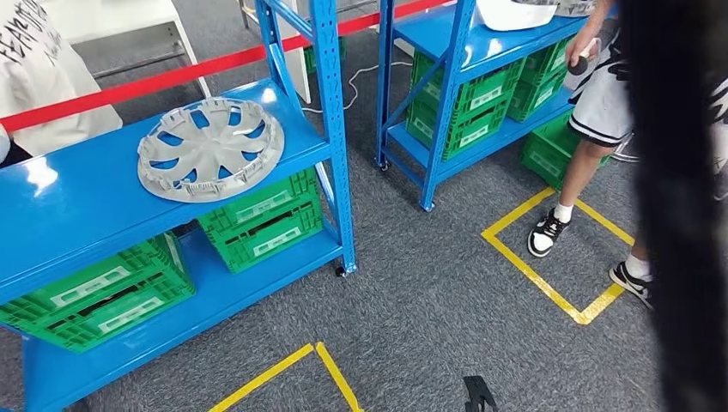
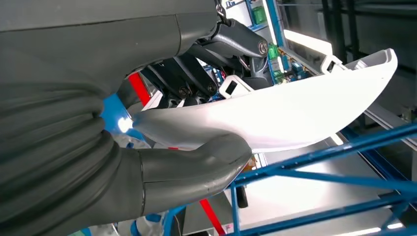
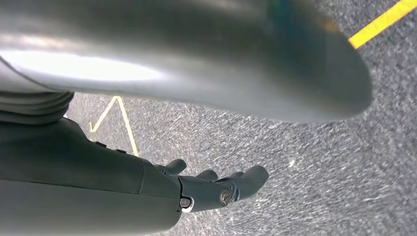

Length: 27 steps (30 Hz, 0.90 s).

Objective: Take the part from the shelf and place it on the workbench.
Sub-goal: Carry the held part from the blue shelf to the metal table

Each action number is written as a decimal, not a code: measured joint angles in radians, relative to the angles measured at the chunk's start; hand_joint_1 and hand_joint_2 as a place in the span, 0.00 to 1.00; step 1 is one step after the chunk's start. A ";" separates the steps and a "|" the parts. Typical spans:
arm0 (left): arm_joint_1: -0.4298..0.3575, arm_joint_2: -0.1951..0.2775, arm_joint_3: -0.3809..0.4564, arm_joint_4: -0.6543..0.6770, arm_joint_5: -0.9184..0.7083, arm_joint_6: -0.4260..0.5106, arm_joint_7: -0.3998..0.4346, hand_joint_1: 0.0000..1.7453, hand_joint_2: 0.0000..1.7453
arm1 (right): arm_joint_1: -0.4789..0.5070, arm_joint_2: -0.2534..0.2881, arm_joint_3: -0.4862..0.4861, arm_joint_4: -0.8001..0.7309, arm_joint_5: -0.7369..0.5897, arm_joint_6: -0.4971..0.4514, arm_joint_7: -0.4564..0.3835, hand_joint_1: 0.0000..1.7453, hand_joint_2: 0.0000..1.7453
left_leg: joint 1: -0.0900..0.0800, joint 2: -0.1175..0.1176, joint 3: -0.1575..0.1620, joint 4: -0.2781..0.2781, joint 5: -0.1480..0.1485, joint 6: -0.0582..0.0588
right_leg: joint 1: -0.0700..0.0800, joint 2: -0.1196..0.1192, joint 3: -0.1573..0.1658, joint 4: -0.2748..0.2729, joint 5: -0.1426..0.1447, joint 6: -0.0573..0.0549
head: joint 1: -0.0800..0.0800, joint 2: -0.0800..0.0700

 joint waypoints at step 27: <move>-0.014 -0.078 -0.057 0.106 -0.058 0.022 -0.044 1.00 1.00 | 0.001 0.003 -0.026 0.000 0.019 0.005 -0.023 0.00 0.00 | 0.005 0.002 0.018 0.004 -0.030 0.015 | -0.007 0.001 0.000 0.043 0.000 0.035 | 0.000 0.000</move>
